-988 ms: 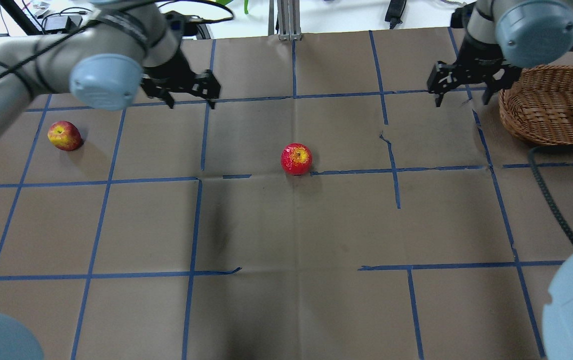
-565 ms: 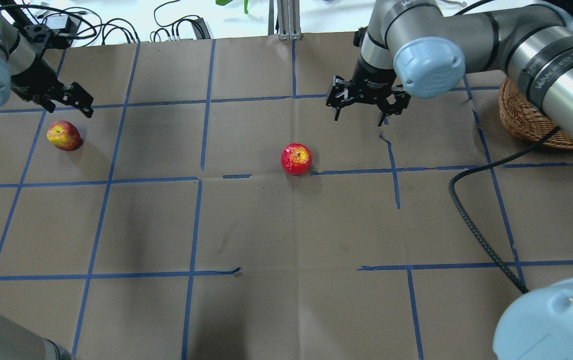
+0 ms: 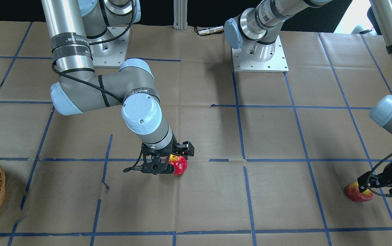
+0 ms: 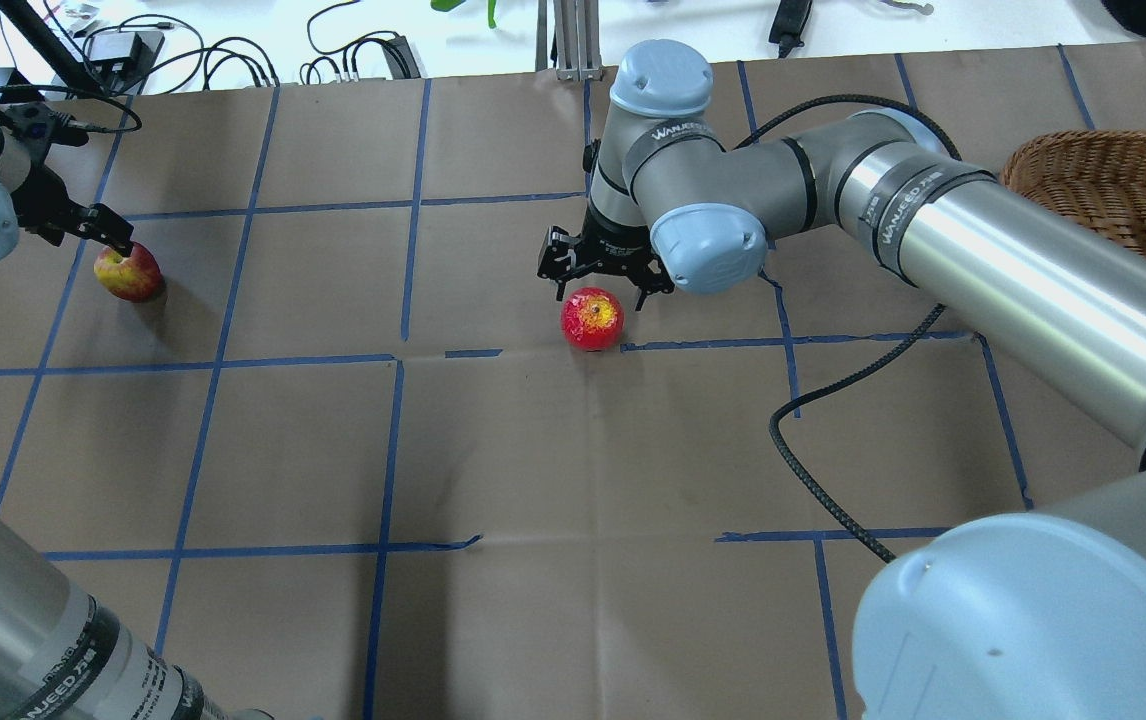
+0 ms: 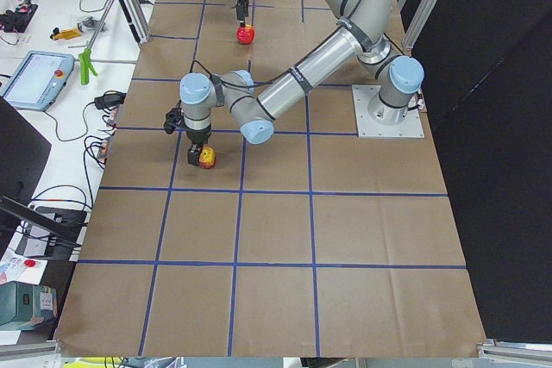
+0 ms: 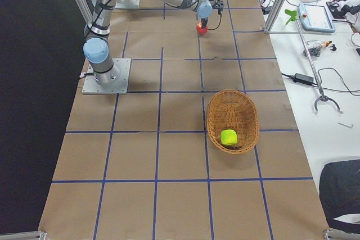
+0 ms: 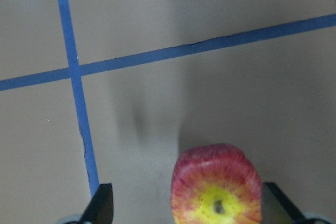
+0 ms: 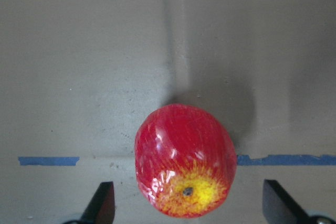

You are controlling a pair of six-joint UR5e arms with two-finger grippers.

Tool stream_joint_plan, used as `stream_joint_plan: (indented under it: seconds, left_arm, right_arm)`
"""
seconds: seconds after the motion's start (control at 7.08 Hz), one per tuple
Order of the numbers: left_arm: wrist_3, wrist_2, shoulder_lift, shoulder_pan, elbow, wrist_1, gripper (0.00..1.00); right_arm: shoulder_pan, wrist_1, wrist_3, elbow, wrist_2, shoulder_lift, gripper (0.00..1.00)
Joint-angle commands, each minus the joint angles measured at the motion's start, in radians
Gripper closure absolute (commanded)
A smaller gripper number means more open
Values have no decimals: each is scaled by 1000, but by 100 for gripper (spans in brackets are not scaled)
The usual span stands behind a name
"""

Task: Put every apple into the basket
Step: 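Grasp the red apple with the right gripper while the left grasps the small apple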

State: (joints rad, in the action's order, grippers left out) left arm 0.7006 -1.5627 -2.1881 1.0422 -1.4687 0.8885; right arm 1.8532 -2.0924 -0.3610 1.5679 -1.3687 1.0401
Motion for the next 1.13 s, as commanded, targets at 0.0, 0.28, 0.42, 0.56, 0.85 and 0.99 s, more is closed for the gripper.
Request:
stream_joint_plan:
  seconds: [0.0, 0.28, 0.42, 0.56, 0.85, 0.99]
  left_arm:
    - [-21, 76, -21, -4, 19, 6, 1]
    - [-21, 78, -22, -5, -4, 6, 1]
    - [-16, 70, -28, -7, -12, 7, 1]
    - [-15, 49, -50, -5, -10, 7, 1]
    - [-15, 10, -64, -5, -10, 12, 2]
    - [-16, -28, -62, 1, -1, 24, 31]
  right_arm:
    - [3, -49, 1, 21, -16, -34, 1]
    - [3, -51, -3, 18, -39, -34, 61]
    - [3, -51, -1, 11, -46, -28, 88]
    - [-6, -48, 2, -5, -49, -8, 89]
    - [-151, 94, 55, -93, -116, 55, 88]
    - [-248, 195, 156, -156, -118, 70, 87]
